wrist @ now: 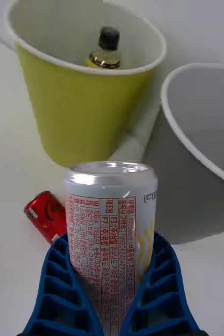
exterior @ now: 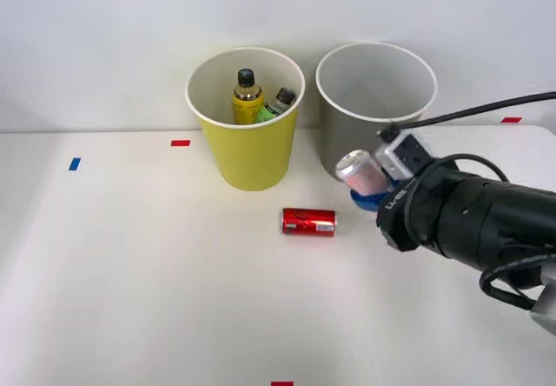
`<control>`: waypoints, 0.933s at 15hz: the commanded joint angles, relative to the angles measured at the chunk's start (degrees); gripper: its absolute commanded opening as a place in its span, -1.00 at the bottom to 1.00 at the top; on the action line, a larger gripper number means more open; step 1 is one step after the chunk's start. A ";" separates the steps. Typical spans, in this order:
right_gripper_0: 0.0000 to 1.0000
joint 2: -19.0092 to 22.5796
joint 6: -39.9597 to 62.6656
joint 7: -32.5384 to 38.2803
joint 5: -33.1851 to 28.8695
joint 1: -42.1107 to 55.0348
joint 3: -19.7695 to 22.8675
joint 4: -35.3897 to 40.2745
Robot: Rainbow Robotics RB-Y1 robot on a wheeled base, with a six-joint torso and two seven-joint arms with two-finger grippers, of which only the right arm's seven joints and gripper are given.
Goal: Put cans in the gray bin, plastic bottles in the light green bin
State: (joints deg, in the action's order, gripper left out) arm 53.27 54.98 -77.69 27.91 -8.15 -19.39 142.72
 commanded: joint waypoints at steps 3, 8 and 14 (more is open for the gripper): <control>-1.00 -7.66 -4.26 5.62 0.04 5.43 12.36 0.01; -1.00 -9.50 -7.95 16.08 -0.04 5.34 19.13 0.10; -1.00 -12.31 -25.09 18.89 -1.54 -3.36 16.05 -14.32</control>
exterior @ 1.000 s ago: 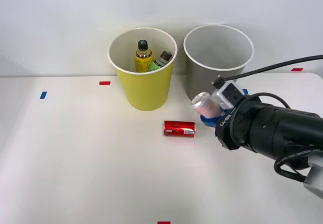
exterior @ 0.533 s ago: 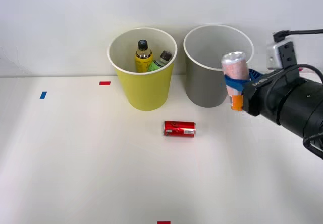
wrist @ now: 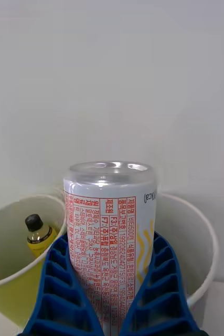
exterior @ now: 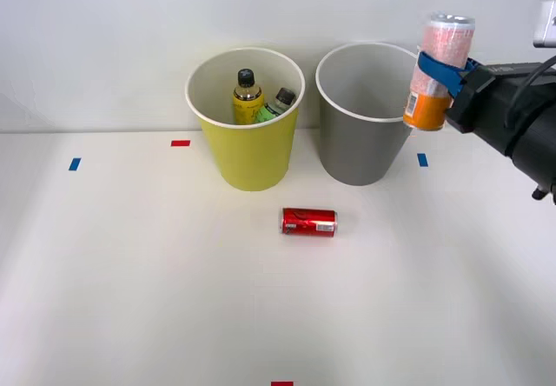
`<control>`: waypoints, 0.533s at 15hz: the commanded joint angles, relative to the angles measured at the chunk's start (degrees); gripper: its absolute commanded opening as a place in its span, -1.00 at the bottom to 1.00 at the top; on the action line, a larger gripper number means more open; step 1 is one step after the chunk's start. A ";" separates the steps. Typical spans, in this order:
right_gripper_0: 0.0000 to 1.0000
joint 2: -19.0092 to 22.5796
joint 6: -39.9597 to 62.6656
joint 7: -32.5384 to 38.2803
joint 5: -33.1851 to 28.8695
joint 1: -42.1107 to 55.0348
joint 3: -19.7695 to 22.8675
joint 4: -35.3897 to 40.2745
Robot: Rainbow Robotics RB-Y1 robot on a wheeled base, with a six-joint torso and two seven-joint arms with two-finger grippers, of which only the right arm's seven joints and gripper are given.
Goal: Put cans in the gray bin, plastic bottles in the light green bin
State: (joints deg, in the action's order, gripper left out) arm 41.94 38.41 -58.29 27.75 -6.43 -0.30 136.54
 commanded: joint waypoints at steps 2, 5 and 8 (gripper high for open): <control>-1.00 -0.72 -12.31 -0.50 -2.87 -8.51 -5.06 -13.50; -1.00 -0.11 -12.75 -0.68 -5.51 -14.40 -9.45 -19.74; -1.00 -3.01 -12.75 -0.94 -11.40 -18.00 -12.79 -24.75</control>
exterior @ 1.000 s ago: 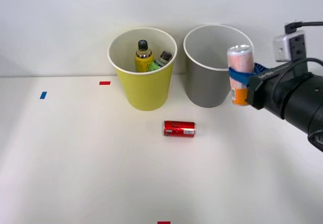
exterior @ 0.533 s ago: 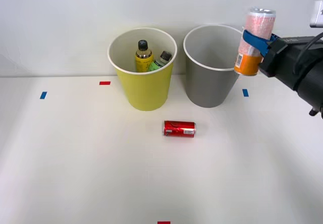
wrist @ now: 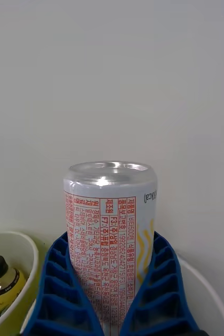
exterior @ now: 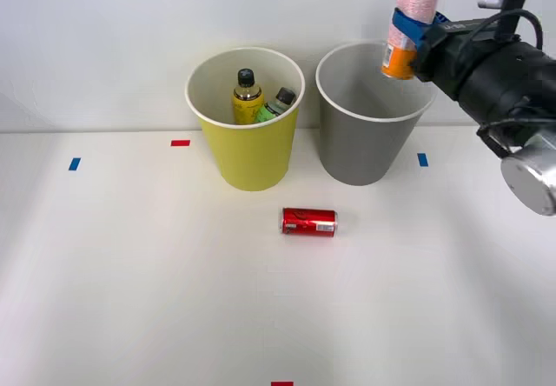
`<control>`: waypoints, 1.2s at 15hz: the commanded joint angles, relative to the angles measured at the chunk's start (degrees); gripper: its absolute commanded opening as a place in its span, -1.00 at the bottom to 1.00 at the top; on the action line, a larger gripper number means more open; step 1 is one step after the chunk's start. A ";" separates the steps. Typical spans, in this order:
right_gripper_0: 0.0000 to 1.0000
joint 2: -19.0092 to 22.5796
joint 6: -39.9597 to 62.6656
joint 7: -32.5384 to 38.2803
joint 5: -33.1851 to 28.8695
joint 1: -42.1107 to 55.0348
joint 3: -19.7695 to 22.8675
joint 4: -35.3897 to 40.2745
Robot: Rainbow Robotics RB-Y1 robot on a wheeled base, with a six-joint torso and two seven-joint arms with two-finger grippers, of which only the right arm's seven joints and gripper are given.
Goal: Put cans in the gray bin, plastic bottles in the light green bin
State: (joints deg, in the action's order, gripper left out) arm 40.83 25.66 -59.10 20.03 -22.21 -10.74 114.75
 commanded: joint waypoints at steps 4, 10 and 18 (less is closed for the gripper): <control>-1.00 -2.69 0.00 -0.31 -5.62 -4.68 -4.73 -5.68; -0.79 -3.12 0.00 0.30 -9.49 -5.12 -5.79 -6.82; 1.00 -3.30 -1.06 0.74 -10.80 -4.94 -7.11 -6.82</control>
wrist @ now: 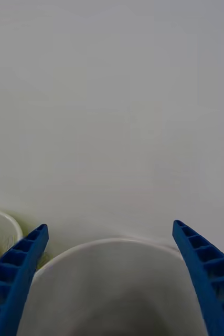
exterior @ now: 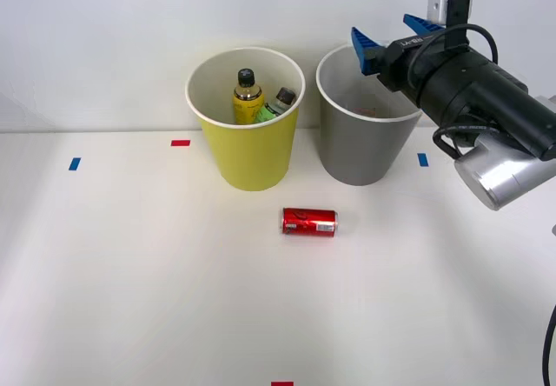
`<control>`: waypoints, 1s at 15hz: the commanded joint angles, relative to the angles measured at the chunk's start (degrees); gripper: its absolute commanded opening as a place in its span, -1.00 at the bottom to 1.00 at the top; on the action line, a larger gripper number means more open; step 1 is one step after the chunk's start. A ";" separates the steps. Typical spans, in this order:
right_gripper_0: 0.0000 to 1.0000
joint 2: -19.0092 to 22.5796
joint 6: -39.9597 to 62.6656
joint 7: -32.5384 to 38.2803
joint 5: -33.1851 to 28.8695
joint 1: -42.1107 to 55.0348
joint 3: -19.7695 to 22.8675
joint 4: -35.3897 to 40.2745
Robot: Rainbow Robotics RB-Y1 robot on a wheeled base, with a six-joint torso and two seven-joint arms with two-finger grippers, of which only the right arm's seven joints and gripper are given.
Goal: Put cans in the gray bin, plastic bottles in the light green bin
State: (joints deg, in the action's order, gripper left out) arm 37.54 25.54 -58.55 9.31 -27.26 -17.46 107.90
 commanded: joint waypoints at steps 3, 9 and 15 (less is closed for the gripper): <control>1.00 -0.01 -1.99 -0.07 -0.08 0.28 -0.56 0.03; 1.00 -0.01 -21.59 0.37 -6.32 11.00 1.90 0.03; 1.00 -0.01 -30.64 0.37 -9.13 26.74 7.97 4.77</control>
State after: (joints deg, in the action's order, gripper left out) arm 37.53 -4.26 -58.16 0.29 -3.17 -10.91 111.19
